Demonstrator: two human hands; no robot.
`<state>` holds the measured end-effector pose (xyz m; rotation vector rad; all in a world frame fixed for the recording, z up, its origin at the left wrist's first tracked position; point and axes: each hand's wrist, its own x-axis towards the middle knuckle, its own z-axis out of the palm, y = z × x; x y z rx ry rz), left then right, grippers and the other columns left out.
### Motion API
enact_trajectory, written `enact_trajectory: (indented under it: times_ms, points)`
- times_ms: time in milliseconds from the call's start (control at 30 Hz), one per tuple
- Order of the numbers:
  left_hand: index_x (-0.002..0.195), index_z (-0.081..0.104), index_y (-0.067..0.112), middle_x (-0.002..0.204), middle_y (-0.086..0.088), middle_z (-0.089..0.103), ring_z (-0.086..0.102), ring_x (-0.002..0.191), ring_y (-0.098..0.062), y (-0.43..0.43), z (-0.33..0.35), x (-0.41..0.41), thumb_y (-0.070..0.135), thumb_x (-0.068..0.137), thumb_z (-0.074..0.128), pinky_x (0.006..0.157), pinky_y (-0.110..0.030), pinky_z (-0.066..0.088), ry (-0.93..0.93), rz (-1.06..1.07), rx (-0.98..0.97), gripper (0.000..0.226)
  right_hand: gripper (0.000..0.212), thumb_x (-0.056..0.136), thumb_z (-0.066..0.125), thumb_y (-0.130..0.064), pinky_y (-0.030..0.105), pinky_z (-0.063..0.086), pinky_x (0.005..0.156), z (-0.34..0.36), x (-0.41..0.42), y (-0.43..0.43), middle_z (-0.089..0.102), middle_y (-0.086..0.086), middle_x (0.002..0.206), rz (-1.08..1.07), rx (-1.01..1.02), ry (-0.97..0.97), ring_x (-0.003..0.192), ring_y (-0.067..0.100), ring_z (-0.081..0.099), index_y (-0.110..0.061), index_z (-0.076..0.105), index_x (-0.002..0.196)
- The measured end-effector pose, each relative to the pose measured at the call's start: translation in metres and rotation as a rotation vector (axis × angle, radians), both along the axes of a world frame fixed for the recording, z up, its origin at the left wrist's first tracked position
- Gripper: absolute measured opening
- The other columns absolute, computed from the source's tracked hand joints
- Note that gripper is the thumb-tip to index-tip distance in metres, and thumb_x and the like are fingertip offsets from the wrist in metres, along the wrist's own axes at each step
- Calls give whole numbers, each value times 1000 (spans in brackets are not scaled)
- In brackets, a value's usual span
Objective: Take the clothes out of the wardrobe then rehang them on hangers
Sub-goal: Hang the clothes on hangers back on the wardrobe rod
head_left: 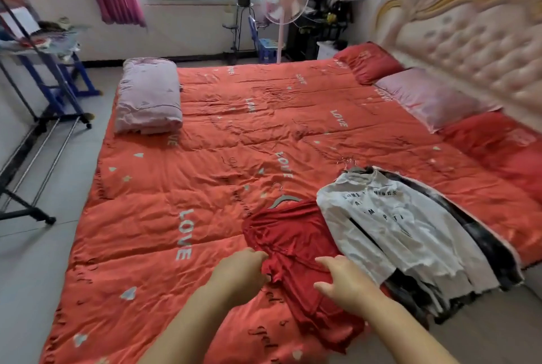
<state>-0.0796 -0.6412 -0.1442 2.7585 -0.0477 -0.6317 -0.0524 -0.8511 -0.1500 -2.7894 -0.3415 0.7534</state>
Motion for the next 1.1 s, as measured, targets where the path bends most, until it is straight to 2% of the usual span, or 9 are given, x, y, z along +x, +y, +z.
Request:
enact_trajectory:
  times_ms: [233,533,700,800,867,1000,1100]
  points:
    - [135,42,24,134,-3,47,46,124,-25,-28,-51,116,35,90,49,100,-37,40,51,171,-22,46,57,91,55,-38,22,31,100,-53,140,-22,45,7,134,115,25,103,125,18,44,-24,34,142]
    - [141,35,22,140,0,40,39,129,-20,-53,-139,255,34,93,49,105,-33,34,59,429,-96,51,55,90,55,-34,29,35,104,-153,324,-7,45,5,138,227,86,127,128,20,42,-23,37,141]
    - [142,33,19,140,-2,39,37,130,-22,-42,-195,296,33,92,51,105,-36,35,102,522,-72,55,52,88,58,-29,33,35,105,-224,381,22,48,9,135,249,139,162,125,24,44,-19,43,137]
    - [143,32,18,140,-2,38,36,131,-22,-37,-226,310,33,93,50,106,-37,34,147,545,-60,55,45,89,49,-12,35,37,101,-263,406,38,51,11,130,262,129,141,120,29,48,-18,48,133]
    - [142,31,19,140,-2,38,35,130,-22,-35,-244,315,34,93,50,105,-37,34,173,555,-59,55,49,85,40,-2,37,40,98,-285,420,46,53,10,126,252,134,102,117,29,50,-18,53,130]
    - [143,30,19,139,-1,38,35,130,-21,-31,-274,321,34,94,48,105,-36,34,201,574,-62,54,45,85,43,0,39,39,98,-321,438,61,56,10,125,204,223,36,117,30,49,-12,55,126]
    - [142,31,19,139,-1,38,35,130,-21,-29,-288,322,34,94,48,105,-35,33,204,585,-69,53,45,83,49,-3,41,39,97,-340,442,67,56,12,124,179,211,25,114,33,50,-11,53,128]
